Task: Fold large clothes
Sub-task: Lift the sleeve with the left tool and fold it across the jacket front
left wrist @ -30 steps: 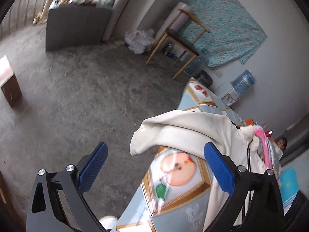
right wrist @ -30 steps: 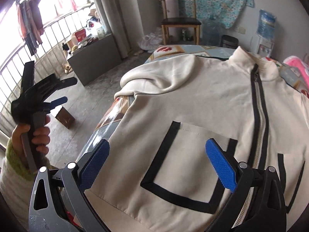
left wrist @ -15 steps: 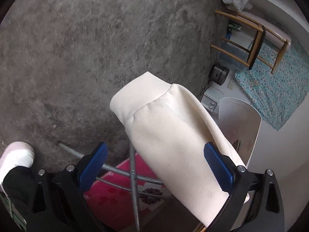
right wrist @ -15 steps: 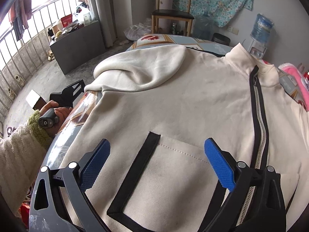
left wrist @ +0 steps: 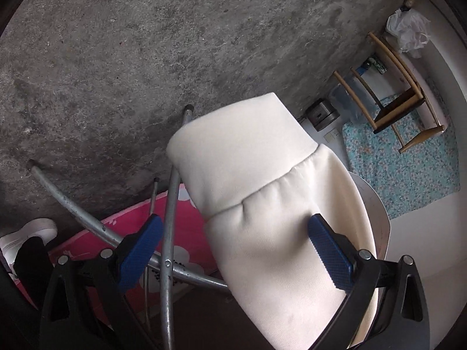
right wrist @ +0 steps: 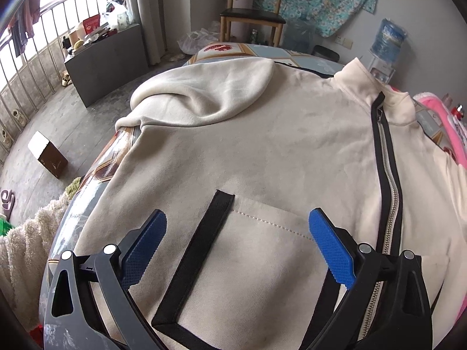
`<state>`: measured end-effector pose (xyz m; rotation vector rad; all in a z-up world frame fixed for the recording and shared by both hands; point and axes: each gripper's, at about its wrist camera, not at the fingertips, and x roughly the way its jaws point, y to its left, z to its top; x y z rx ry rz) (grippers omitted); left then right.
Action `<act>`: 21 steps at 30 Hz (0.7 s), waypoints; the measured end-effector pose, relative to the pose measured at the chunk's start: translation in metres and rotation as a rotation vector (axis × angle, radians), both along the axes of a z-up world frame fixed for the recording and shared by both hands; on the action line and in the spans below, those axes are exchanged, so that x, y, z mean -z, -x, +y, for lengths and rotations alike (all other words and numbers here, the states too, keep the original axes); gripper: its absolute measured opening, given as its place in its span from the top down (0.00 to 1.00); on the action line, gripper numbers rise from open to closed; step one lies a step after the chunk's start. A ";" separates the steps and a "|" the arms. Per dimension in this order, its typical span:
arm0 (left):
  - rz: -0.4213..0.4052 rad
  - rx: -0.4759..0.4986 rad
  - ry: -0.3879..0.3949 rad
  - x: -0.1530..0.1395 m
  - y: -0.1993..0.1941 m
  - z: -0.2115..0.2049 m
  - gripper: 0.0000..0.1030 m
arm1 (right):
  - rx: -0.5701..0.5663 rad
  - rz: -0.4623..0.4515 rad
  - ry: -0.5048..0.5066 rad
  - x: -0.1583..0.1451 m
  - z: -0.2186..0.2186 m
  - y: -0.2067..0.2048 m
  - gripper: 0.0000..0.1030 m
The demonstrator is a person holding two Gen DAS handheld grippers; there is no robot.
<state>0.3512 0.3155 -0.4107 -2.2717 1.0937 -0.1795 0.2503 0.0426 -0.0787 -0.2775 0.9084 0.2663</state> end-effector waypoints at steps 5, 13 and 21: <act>-0.009 -0.051 -0.009 0.000 -0.007 0.004 0.33 | 0.024 -0.002 -0.009 -0.001 -0.006 0.000 0.08; -0.033 -0.099 -0.189 -0.038 -0.010 0.049 0.86 | 0.041 -0.042 -0.027 -0.004 -0.014 0.002 0.08; -0.112 -0.161 -0.633 -0.180 0.022 0.142 0.87 | 0.049 -0.012 -0.041 0.014 -0.016 -0.007 0.08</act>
